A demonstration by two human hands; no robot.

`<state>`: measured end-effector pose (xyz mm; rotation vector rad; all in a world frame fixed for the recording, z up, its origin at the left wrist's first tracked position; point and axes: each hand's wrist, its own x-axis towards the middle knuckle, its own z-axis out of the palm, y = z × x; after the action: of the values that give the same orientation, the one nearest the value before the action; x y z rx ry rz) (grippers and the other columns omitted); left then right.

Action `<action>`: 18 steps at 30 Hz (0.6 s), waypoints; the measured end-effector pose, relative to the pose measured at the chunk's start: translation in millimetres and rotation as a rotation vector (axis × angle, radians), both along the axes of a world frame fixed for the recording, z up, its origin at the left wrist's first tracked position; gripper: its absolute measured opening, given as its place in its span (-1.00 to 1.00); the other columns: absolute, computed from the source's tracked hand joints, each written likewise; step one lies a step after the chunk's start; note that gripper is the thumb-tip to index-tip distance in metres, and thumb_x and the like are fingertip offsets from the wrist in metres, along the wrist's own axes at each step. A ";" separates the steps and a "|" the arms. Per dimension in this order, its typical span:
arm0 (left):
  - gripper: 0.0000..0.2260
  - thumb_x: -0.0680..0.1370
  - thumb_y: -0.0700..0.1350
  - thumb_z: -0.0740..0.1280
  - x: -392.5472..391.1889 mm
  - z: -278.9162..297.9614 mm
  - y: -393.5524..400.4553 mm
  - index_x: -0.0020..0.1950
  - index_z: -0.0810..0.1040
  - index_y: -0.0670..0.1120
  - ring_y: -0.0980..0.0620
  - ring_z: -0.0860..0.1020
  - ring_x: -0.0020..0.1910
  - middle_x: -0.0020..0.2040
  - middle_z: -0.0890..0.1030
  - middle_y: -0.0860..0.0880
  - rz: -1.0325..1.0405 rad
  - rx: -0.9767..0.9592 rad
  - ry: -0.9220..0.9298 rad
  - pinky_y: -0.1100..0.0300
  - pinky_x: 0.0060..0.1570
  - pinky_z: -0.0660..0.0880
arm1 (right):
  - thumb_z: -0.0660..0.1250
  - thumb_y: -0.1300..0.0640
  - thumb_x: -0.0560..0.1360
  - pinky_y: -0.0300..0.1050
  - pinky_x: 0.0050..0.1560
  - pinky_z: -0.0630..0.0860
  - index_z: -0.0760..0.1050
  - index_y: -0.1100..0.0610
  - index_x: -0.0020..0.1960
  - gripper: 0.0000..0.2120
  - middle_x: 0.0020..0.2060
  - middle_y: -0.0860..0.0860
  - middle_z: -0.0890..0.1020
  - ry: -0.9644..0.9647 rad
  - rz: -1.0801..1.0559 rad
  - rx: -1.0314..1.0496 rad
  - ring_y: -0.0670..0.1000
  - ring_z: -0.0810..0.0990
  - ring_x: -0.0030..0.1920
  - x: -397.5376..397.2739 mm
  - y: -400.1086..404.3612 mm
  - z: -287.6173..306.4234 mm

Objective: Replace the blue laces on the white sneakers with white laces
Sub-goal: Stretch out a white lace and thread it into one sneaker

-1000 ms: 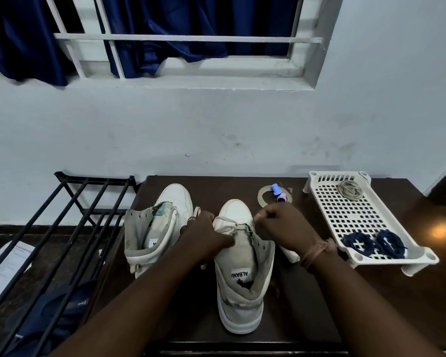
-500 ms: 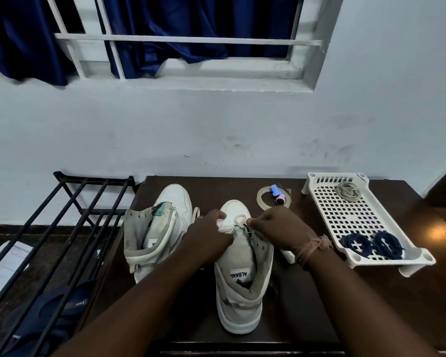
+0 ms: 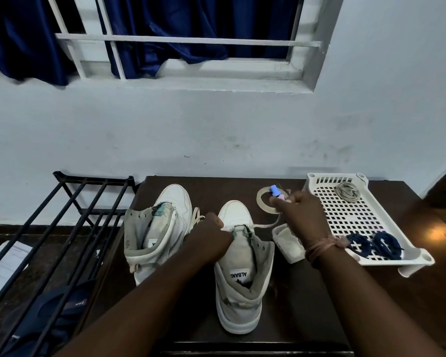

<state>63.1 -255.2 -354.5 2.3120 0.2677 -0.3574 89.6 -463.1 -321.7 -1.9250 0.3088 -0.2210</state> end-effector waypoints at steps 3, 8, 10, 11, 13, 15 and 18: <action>-0.68 0.32 0.17 0.27 0.4 5.1 2.2 -0.01 0.43 0.05 0.00 0.60 -0.07 -0.08 0.63 0.04 -0.033 0.022 0.016 0.07 0.02 0.49 | 0.50 0.09 0.42 -0.19 -0.40 0.39 0.54 0.24 -0.34 -0.72 -0.37 0.09 0.69 0.108 0.121 -0.016 -0.06 0.49 -0.51 -0.8 12.2 -10.4; -0.73 0.42 0.17 0.28 7.1 21.0 16.1 -0.24 0.50 -0.04 0.04 0.45 -0.36 -0.30 0.51 -0.01 -0.120 -0.222 0.188 0.10 -0.20 0.36 | 0.44 0.09 0.49 -0.17 -0.37 0.34 0.53 0.23 -0.35 -0.69 -0.29 0.24 0.68 0.107 0.162 0.049 -0.04 0.40 -0.55 2.7 15.3 -6.2; -0.74 0.55 0.11 0.27 7.9 24.5 19.7 -0.19 0.54 -0.03 0.06 0.48 -0.28 -0.26 0.55 0.01 -0.117 -0.280 0.261 0.15 -0.19 0.36 | 0.45 0.02 0.46 -0.10 -0.30 0.39 0.55 0.29 -0.28 -0.66 -0.36 0.16 0.67 0.067 0.177 -0.046 -0.01 0.46 -0.50 1.9 13.4 -4.4; -0.75 0.61 0.08 0.25 8.3 24.6 20.5 -0.16 0.55 -0.04 0.06 0.50 -0.26 -0.22 0.57 0.00 -0.109 -0.307 0.289 0.18 -0.20 0.37 | 0.46 -0.04 0.43 -0.08 -0.29 0.42 0.54 0.31 -0.25 -0.62 -0.39 0.13 0.64 0.054 0.186 -0.068 0.02 0.47 -0.47 0.9 12.6 -2.9; -0.74 0.62 0.07 0.27 9.5 23.0 23.0 -0.09 0.59 -0.09 0.03 0.54 -0.20 -0.14 0.61 -0.04 -0.072 -0.333 0.307 0.20 -0.19 0.42 | 0.45 -0.15 0.36 -0.04 -0.30 0.45 0.48 0.32 -0.23 -0.51 -0.44 0.15 0.56 0.033 0.206 -0.070 0.06 0.50 -0.43 -1.0 12.2 2.7; -0.71 0.58 0.08 0.32 9.8 23.4 22.9 -0.05 0.64 -0.13 0.00 0.59 -0.19 -0.09 0.66 -0.08 -0.064 -0.368 0.319 0.19 -0.15 0.47 | 0.45 -0.14 0.39 -0.02 -0.31 0.48 0.44 0.34 -0.25 -0.49 -0.46 0.16 0.53 -0.010 0.241 -0.026 0.07 0.51 -0.43 -3.1 12.9 8.9; -0.58 0.43 0.07 0.38 8.8 25.0 19.1 0.02 0.62 -0.28 0.00 0.55 -0.33 -0.20 0.63 -0.10 -0.068 -0.302 0.263 0.18 -0.20 0.46 | 0.42 -0.05 0.50 -0.06 -0.27 0.49 0.43 0.31 -0.34 -0.53 -0.48 0.10 0.51 -0.096 0.234 -0.085 0.00 0.50 -0.44 -7.0 15.5 20.8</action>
<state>71.9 -236.1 -329.4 1.9792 0.2460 -0.6894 82.6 -447.6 -301.0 -2.0078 0.0094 -0.1724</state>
